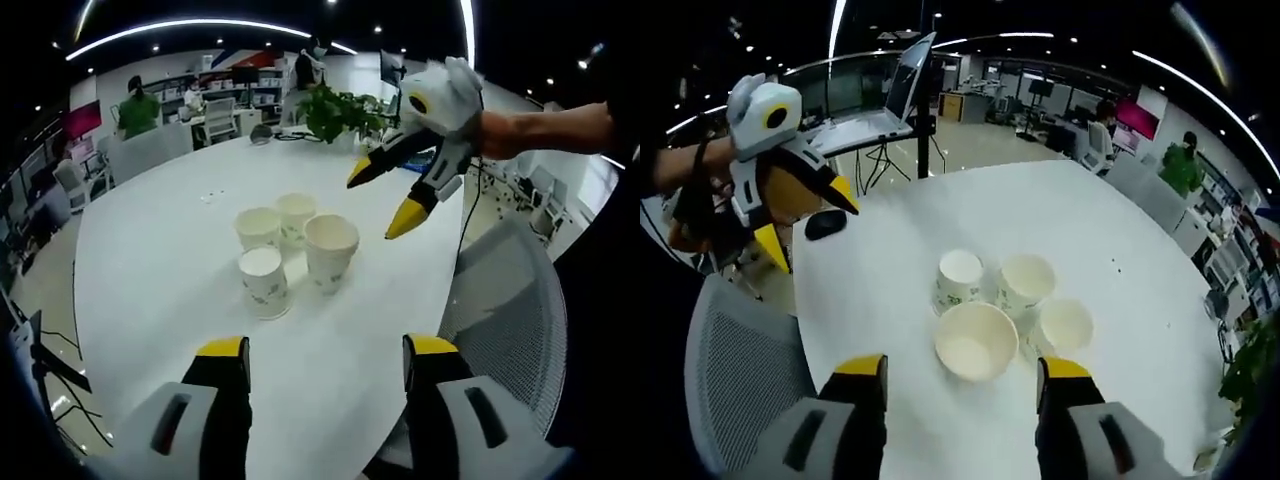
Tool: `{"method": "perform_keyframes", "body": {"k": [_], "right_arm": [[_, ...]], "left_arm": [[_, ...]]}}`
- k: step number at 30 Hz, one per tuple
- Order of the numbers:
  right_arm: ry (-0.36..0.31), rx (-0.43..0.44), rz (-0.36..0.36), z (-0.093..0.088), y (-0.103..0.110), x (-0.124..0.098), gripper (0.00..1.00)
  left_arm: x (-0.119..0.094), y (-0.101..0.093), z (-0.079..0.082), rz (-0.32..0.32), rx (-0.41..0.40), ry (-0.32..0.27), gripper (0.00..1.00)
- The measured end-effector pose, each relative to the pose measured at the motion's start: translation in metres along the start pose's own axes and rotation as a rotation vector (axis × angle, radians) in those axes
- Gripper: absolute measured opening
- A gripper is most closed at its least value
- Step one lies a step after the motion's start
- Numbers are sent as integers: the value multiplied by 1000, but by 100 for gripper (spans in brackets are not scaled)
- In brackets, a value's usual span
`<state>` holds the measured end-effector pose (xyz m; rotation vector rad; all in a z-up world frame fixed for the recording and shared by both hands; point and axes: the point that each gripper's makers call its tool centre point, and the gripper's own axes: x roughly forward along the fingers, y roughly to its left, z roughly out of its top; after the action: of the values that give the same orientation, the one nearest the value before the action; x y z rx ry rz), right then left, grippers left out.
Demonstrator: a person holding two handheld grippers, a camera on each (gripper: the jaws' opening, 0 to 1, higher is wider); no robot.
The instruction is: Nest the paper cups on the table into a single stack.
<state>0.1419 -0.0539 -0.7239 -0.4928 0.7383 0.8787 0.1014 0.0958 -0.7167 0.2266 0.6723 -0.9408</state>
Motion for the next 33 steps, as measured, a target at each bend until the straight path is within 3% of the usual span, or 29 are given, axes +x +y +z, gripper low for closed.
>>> {"method": "perform_keyframes", "body": {"k": [21,33], "right_arm": [[-56,116,-22,-20,-6,-20,62],[-99,178,-46,-32,-9,-30,62]], "left_arm": [[10,4,5,-20,10,23,60],[17,18,9,18,11,38,59]]}}
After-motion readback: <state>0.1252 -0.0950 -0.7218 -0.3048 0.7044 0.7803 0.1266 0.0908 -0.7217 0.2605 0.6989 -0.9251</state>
